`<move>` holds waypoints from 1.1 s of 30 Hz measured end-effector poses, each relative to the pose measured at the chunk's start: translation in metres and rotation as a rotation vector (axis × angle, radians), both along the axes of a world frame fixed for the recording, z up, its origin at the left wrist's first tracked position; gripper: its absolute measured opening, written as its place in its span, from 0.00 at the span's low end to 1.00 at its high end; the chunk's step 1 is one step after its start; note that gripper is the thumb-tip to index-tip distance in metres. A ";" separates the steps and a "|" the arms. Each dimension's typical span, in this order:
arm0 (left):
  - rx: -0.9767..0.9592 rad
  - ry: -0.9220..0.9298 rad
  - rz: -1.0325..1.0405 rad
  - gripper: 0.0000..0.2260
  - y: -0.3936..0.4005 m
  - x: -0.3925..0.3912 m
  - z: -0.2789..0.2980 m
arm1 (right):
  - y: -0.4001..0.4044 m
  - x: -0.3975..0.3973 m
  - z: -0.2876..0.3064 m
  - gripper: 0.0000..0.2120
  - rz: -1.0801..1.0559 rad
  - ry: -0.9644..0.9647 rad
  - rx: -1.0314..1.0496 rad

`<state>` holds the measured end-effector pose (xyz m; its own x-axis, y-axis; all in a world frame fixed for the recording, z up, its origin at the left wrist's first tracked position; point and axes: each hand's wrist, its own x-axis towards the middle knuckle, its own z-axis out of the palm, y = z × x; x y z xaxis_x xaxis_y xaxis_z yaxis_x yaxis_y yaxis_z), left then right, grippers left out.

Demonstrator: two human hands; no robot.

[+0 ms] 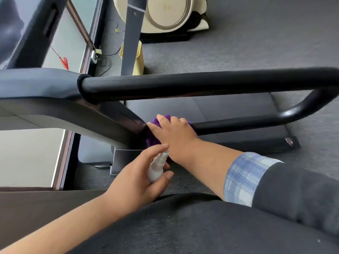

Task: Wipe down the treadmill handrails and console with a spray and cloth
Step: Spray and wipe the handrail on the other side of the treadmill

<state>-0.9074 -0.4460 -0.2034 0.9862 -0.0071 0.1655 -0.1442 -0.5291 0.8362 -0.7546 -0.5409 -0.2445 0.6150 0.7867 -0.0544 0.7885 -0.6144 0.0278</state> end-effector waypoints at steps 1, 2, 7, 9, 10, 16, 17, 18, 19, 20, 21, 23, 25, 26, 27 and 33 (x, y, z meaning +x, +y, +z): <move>-0.005 0.002 -0.010 0.26 -0.001 0.002 0.000 | -0.002 0.002 0.002 0.31 -0.004 0.009 0.004; -0.007 0.001 -0.017 0.26 -0.003 0.005 0.000 | -0.005 0.004 0.004 0.28 -0.011 0.024 0.013; 0.024 -0.021 -0.069 0.28 -0.022 0.023 0.000 | -0.044 0.010 0.013 0.20 -0.034 0.041 0.033; 0.021 -0.025 -0.102 0.28 -0.034 0.031 -0.001 | -0.073 0.015 0.014 0.22 -0.064 0.022 0.049; 0.018 -0.023 -0.121 0.28 -0.041 0.036 -0.001 | -0.088 0.018 0.015 0.24 -0.081 0.008 0.053; 0.025 -0.040 -0.250 0.27 -0.095 0.070 0.009 | -0.178 0.033 0.029 0.34 -0.240 -0.014 0.048; 0.036 -0.049 -0.259 0.27 -0.105 0.075 0.011 | -0.191 0.035 0.030 0.34 -0.262 -0.009 0.058; 0.048 -0.058 -0.264 0.27 -0.115 0.080 0.014 | -0.204 0.036 0.031 0.34 -0.280 -0.001 0.071; 0.058 -0.063 -0.265 0.28 -0.126 0.084 0.016 | -0.215 0.036 0.032 0.33 -0.290 0.007 0.084; 0.063 -0.063 -0.263 0.27 -0.137 0.087 0.017 | -0.226 0.035 0.032 0.32 -0.292 0.020 0.097; 0.068 -0.060 -0.257 0.27 -0.148 0.090 0.018 | -0.236 0.034 0.031 0.31 -0.285 0.035 0.109; 0.089 -0.053 -0.223 0.27 -0.171 0.094 0.018 | -0.260 0.032 0.026 0.28 -0.241 0.016 0.127; 0.118 -0.046 -0.171 0.26 -0.198 0.099 0.018 | -0.291 0.035 0.020 0.27 -0.204 -0.020 0.124; 0.125 -0.036 -0.141 0.26 -0.213 0.101 0.018 | -0.311 0.039 0.019 0.27 -0.201 -0.007 0.127; 0.128 -0.020 -0.111 0.25 -0.230 0.103 0.017 | -0.331 0.044 0.017 0.26 -0.211 0.018 0.136; 0.119 0.062 0.044 0.25 -0.348 0.134 0.009 | -0.455 0.087 0.029 0.21 -0.464 0.355 0.441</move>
<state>-0.7734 -0.7938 -0.1944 0.9943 0.0203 0.1046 -0.0685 -0.6296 0.7739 -0.6679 -0.9964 -0.2151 0.8943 0.4446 -0.0510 0.3599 -0.7824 -0.5082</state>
